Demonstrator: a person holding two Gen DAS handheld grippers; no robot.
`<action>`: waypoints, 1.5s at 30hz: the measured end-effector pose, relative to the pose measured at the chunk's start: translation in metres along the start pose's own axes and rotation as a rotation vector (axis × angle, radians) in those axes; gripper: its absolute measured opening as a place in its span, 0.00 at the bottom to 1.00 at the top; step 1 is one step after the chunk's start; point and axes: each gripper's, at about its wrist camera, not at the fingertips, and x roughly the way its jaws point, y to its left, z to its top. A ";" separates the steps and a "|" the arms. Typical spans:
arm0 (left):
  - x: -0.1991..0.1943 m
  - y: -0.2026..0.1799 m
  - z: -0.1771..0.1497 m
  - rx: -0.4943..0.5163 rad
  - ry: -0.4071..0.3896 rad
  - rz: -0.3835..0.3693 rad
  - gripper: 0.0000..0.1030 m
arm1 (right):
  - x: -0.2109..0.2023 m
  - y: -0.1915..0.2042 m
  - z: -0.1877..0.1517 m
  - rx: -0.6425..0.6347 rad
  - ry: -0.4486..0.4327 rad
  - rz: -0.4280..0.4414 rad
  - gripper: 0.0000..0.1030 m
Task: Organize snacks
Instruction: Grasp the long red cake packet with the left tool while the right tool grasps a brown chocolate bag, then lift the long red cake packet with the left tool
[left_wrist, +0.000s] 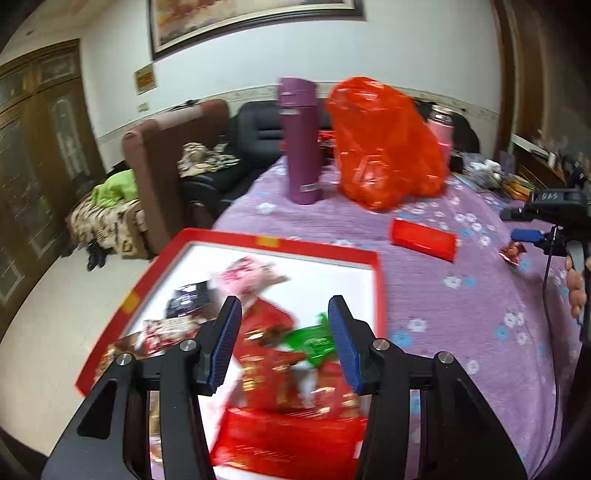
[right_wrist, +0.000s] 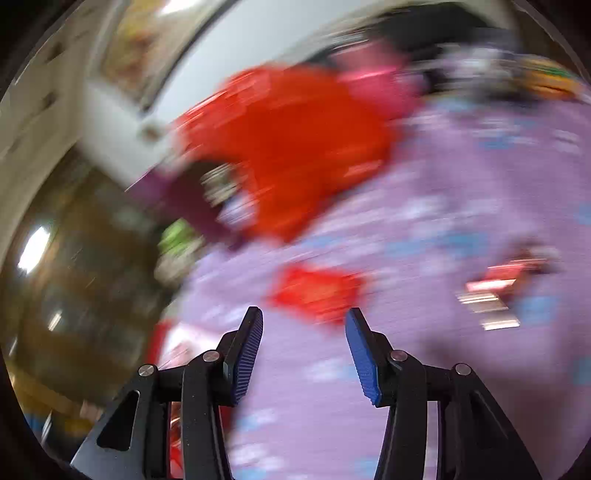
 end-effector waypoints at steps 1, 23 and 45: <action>0.000 -0.005 0.002 0.008 -0.002 -0.010 0.46 | -0.008 -0.025 0.007 0.049 -0.014 -0.086 0.48; 0.061 -0.108 0.075 0.150 0.124 -0.141 0.52 | 0.053 -0.063 0.025 -0.169 -0.019 -0.580 0.25; 0.179 -0.207 0.067 0.309 0.282 -0.133 0.49 | 0.008 -0.087 0.047 0.075 -0.048 -0.191 0.25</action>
